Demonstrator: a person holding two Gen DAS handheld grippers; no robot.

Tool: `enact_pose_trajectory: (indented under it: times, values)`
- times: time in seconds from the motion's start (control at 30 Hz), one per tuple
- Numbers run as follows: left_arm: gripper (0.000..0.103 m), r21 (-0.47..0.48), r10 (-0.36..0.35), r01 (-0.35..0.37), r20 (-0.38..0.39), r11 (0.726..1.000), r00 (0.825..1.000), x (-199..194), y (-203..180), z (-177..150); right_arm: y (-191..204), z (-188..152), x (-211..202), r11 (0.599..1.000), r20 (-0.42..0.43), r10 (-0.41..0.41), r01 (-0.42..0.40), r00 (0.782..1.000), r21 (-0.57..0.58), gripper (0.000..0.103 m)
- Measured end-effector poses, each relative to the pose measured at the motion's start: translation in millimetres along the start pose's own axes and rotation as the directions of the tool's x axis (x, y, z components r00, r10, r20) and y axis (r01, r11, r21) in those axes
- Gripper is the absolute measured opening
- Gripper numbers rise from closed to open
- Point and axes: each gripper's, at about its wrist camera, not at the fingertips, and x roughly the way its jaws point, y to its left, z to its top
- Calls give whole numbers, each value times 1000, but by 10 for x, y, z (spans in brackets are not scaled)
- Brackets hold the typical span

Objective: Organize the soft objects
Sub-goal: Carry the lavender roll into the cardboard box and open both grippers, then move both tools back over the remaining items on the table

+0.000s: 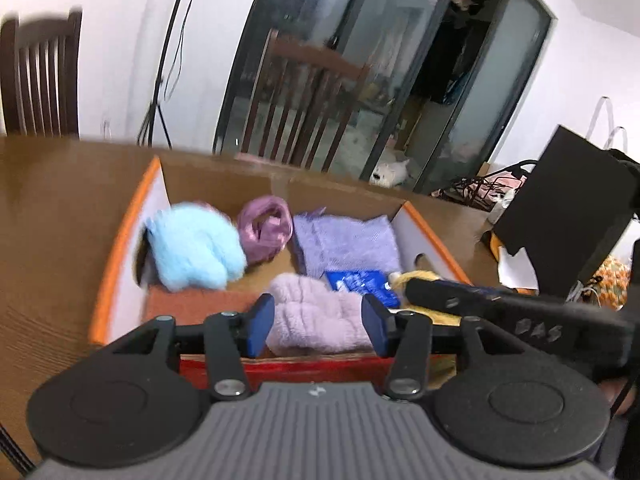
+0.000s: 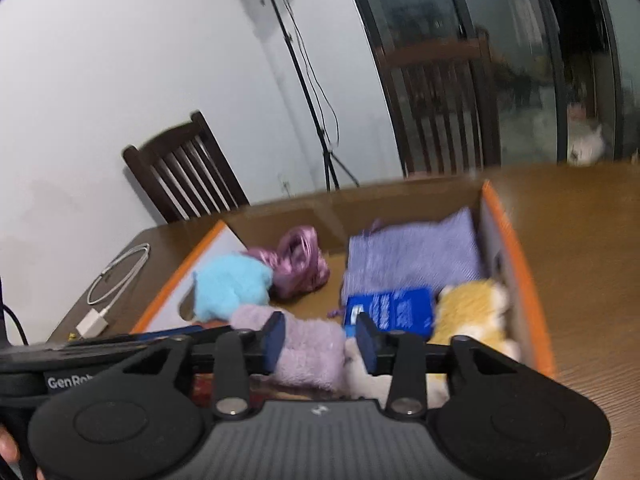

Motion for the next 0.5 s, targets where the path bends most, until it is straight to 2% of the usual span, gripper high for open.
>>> enact_pose_trajectory:
  times: [0.03,0.13,0.23,0.37,0.43,0.5]
  values:
    - [53,18,10,-10,20,1000,1000,-147,-39,21,22,33,-157,1000,19,-7,8,1000,-16,43]
    - [70,65,46,-53,105,996,993,-657,-126,38,64,112,-603,998,76,-33,37,997,-50,58]
    - [78,127,94,-117,174,985,980,-1110,-194,-47,102,111,-1118,993,137,-64,76,988,-87,67]
    - [90,183,154,-207,270,961,950,-1642,-288,-231,198,-1,-1645,972,212,-130,167,969,-166,84]
    - [99,201,163,-236,323,951,932,-1859,-347,-325,246,-78,-1885,962,241,-148,196,959,-191,87]
    - [101,208,165,-257,376,944,912,-2072,-403,-459,308,-172,-2075,961,271,-143,199,952,-193,88]
